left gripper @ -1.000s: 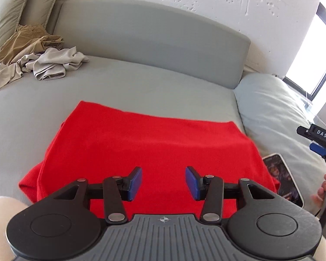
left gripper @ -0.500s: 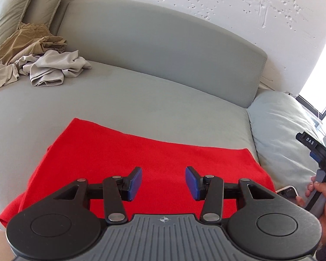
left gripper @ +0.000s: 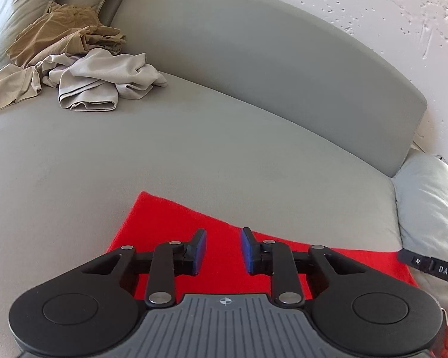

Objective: Fold clothes

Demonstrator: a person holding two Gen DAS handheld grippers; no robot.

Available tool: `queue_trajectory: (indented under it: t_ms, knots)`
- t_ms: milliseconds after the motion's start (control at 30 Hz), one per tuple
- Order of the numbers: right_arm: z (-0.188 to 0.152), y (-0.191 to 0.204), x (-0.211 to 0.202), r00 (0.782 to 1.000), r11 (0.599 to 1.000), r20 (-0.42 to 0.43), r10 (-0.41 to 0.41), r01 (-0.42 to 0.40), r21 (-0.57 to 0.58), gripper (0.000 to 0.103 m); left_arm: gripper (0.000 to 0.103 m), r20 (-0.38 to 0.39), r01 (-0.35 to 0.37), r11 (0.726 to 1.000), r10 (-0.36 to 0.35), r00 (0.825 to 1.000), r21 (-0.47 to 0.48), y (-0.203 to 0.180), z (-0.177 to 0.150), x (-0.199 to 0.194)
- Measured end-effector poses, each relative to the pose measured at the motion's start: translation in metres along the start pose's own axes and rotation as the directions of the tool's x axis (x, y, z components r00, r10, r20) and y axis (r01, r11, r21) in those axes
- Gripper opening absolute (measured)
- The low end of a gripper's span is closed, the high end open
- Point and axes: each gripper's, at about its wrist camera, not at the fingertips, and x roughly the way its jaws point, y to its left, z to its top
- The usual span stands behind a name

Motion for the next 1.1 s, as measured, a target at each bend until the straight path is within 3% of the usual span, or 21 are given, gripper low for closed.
queue_trajectory:
  t_ms: [67,167,233,333,400,500,600,667,733,767,867,967,1100]
  knots:
    - [-0.004,0.008,0.016,0.998,1.0,-0.061,0.024,-0.025,-0.013,0.009,0.023,-0.008,-0.035,0.999,0.035,0.999,0.009,0.005,0.001,0.018]
    - [-0.008,-0.004,0.04,0.99,0.997,-0.118,-0.08,0.079,-0.015,0.002,0.019,-0.014,-0.106,0.994,0.106,0.994,-0.005,0.021,-0.001,0.034]
    - [-0.007,-0.016,0.037,0.984,0.986,-0.07,-0.164,0.165,0.014,0.0,0.019,-0.009,-0.122,0.992,0.122,0.993,-0.023,0.026,-0.001,0.028]
    - [-0.004,-0.023,0.014,0.95,0.949,-0.023,-0.311,0.311,0.045,0.004,0.019,0.006,-0.103,0.994,0.104,0.995,-0.042,0.022,0.001,0.0]
    - [-0.008,-0.024,-0.016,0.961,0.956,0.01,-0.277,0.275,0.098,0.007,0.023,0.016,-0.091,0.994,0.092,0.996,-0.055,0.02,0.003,-0.019]
    - [-0.025,-0.015,-0.07,0.972,0.966,0.059,-0.226,0.216,0.139,0.007,0.036,-0.035,0.021,1.0,-0.021,0.999,0.005,0.005,-0.009,-0.064]
    - [-0.048,-0.005,-0.134,0.98,0.979,0.122,-0.156,0.138,0.149,0.008,0.04,-0.09,0.078,0.99,-0.067,0.994,0.118,-0.007,-0.032,-0.105]
    - [-0.065,0.002,-0.173,0.978,0.985,0.163,-0.129,0.107,0.139,0.012,0.043,-0.119,0.09,0.977,-0.068,0.991,0.191,-0.011,-0.05,-0.126]
    - [-0.081,0.005,-0.204,0.977,0.986,0.181,-0.112,0.086,0.142,0.028,0.043,-0.148,0.104,0.959,-0.066,0.987,0.262,-0.015,-0.067,-0.148]
    - [-0.089,0.005,-0.216,0.978,0.985,0.178,-0.106,0.08,0.15,0.029,0.044,-0.151,0.102,0.955,-0.062,0.987,0.278,-0.014,-0.074,-0.154]
    - [-0.113,0.005,-0.229,0.99,0.984,0.122,-0.074,0.053,0.167,0.03,0.047,-0.174,0.119,0.946,-0.068,0.982,0.301,-0.01,-0.098,-0.158]
    - [-0.137,0.021,-0.215,0.998,0.993,0.029,-0.047,0.043,0.114,0.038,0.044,-0.188,0.065,0.949,-0.006,0.982,0.308,-0.01,-0.117,-0.147]
    - [-0.149,0.052,-0.18,0.999,1.0,-0.042,-0.013,0.013,-0.001,0.038,0.045,-0.134,0.06,0.943,-0.016,0.991,0.326,-0.019,-0.127,-0.138]
